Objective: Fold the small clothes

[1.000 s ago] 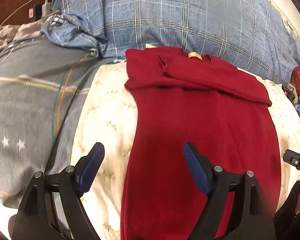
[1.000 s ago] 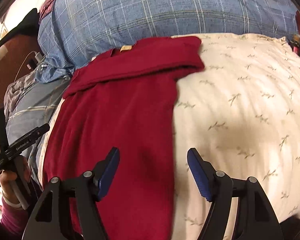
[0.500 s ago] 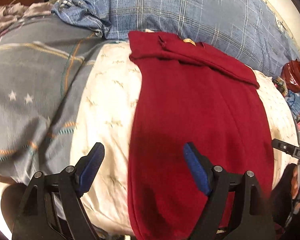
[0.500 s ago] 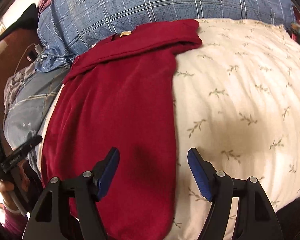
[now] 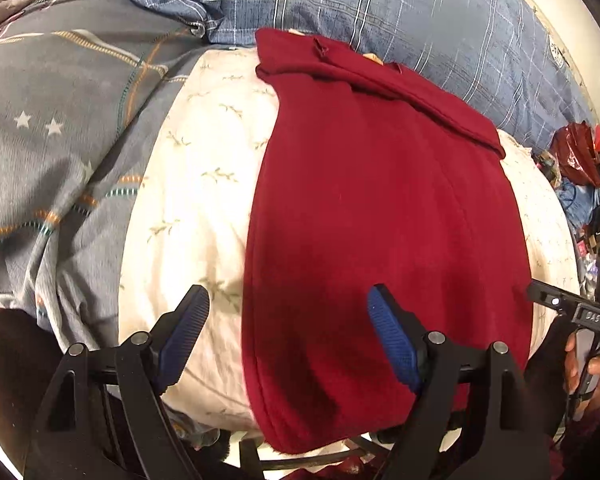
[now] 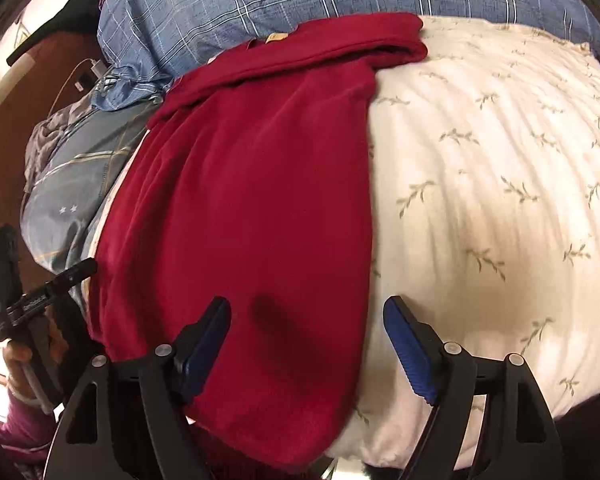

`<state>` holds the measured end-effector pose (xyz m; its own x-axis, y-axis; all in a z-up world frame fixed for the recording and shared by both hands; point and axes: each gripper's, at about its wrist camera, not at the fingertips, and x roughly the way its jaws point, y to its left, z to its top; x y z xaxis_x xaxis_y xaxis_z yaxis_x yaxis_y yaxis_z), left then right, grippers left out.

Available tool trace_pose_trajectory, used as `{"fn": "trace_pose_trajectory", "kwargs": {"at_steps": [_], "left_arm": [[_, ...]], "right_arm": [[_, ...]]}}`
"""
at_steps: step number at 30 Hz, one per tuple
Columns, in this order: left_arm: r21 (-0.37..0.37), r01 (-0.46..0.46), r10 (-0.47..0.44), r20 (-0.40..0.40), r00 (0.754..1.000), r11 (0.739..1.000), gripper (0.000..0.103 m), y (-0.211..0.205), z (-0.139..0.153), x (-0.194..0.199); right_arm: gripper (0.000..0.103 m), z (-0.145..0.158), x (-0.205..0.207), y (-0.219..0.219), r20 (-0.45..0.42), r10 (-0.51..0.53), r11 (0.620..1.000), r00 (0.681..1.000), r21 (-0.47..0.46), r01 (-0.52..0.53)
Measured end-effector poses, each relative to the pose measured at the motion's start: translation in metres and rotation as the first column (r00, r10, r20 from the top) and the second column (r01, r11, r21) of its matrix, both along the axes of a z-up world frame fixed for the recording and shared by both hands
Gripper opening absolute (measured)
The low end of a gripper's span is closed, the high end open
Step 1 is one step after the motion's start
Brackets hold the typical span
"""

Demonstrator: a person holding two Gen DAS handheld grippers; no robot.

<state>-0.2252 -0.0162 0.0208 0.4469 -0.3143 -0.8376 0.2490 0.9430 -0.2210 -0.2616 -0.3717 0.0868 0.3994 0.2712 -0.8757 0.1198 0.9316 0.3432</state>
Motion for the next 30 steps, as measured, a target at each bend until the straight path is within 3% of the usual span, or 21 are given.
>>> {"fn": "trace_pose_trajectory", "kwargs": {"at_steps": [4,11,23,30], "left_arm": [[0.0,0.003,-0.003,-0.035,0.999,1.0,0.082,0.003,-0.009,-0.005],[0.062,0.048,-0.047,-0.022,0.999,0.997,0.082,-0.009,-0.011,-0.013],[0.123,0.057,-0.056,-0.016,0.998,0.991,0.084,-0.015,-0.015,-0.017],[0.138,0.041,-0.037,-0.028,0.999,0.99,0.085,-0.02,-0.016,-0.022]], "right_arm": [[0.08,-0.002,-0.012,-0.005,-0.009,0.025,0.998,1.0,0.061,-0.024],[0.082,-0.004,-0.033,-0.003,-0.025,0.07,0.987,0.997,0.144,-0.066],[0.082,-0.006,-0.045,0.007,0.063,0.087,0.955,0.994,0.28,-0.101],[0.085,-0.009,-0.043,0.016,0.093,0.089,0.95,0.992,0.292,-0.113]]}}
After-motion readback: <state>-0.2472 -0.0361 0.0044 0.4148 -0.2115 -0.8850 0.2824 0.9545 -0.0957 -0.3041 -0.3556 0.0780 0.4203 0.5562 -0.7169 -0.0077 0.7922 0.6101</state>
